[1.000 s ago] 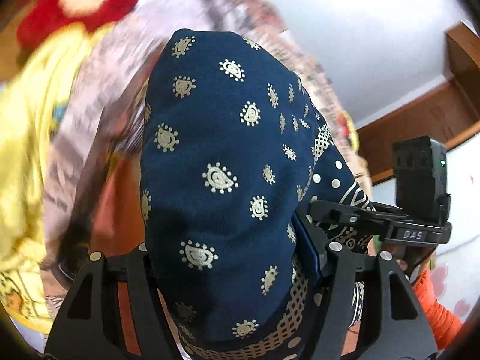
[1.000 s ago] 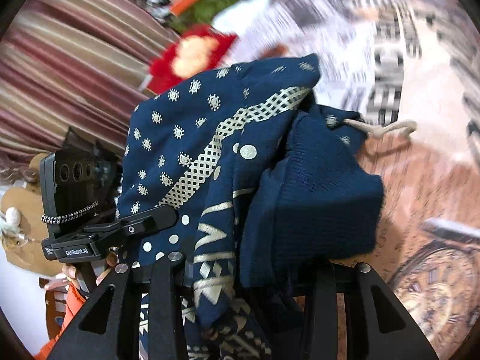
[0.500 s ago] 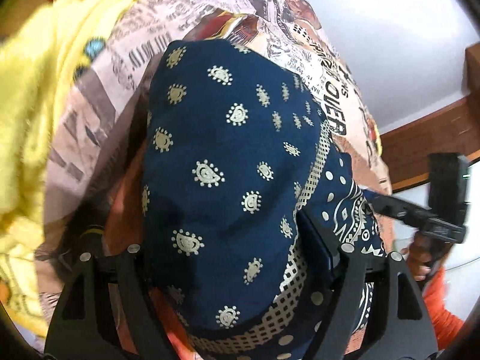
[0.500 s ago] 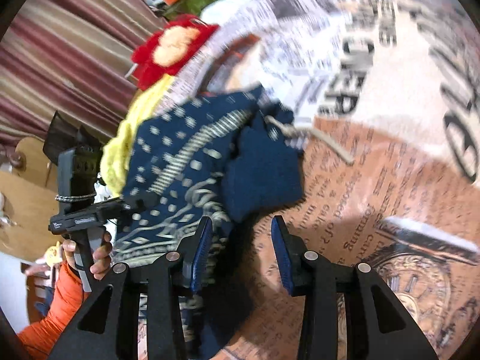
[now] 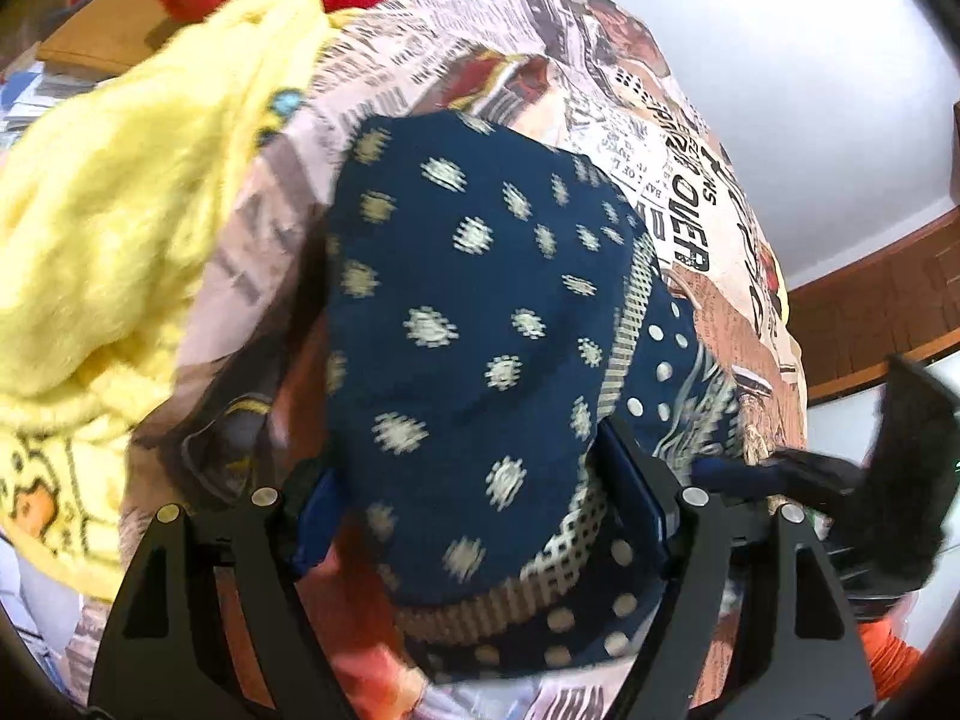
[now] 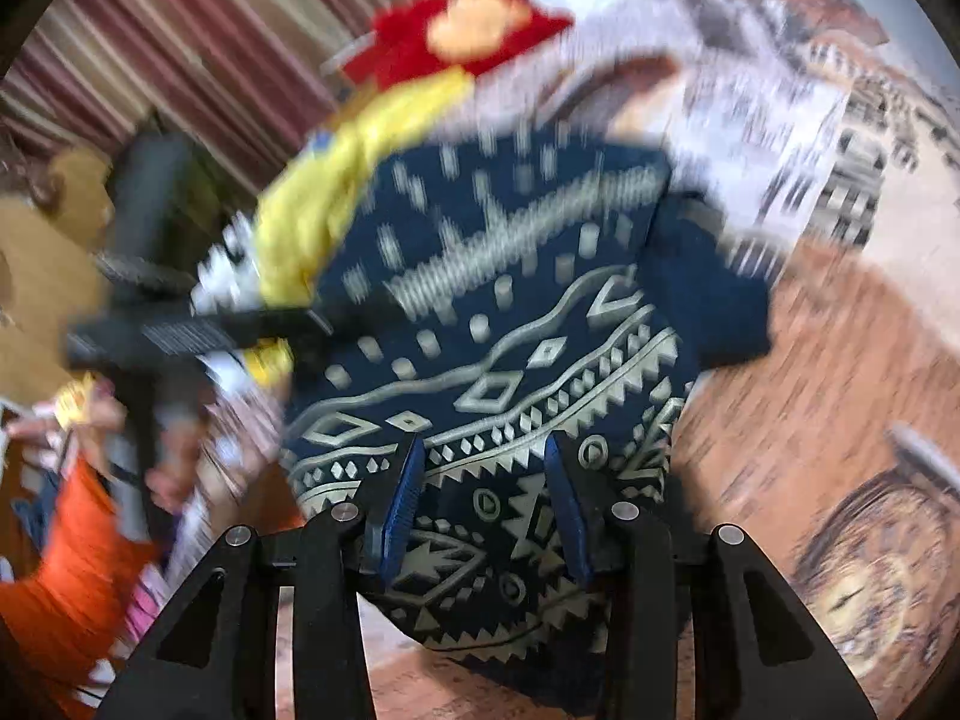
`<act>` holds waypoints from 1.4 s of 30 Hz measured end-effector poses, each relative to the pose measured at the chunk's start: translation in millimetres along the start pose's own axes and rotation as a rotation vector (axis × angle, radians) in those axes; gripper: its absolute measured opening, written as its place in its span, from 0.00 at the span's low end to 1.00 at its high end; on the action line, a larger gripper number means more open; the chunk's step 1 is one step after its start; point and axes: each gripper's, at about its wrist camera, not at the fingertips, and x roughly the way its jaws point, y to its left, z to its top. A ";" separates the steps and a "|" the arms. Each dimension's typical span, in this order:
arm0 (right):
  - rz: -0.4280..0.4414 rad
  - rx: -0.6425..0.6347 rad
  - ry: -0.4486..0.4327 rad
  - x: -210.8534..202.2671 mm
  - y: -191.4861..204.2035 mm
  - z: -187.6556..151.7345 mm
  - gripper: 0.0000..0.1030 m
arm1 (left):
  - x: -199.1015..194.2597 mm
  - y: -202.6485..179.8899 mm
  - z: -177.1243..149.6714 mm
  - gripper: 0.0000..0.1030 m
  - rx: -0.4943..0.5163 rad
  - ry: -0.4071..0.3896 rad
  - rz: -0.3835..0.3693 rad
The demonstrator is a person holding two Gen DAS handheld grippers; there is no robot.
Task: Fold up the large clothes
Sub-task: 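Grasp the folded hoodie bundle with both grippers and lift it, then lower the hoodie bundle onto the bedspread and open both grippers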
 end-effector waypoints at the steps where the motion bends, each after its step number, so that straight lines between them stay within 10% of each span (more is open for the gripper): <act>1: -0.003 -0.022 -0.015 3.7 -0.7 -5.0 0.37 | -6.0 0.7 -4.6 0.75 0.008 -0.014 0.017; 21: -0.244 -0.089 -0.061 -58.9 -4.9 -73.5 0.37 | -46.2 -58.1 -91.3 0.86 0.303 -0.145 0.376; 42: -0.205 -0.175 -0.799 -280.1 143.7 -116.6 0.37 | -255.2 -213.9 -168.3 0.86 0.462 -0.886 0.299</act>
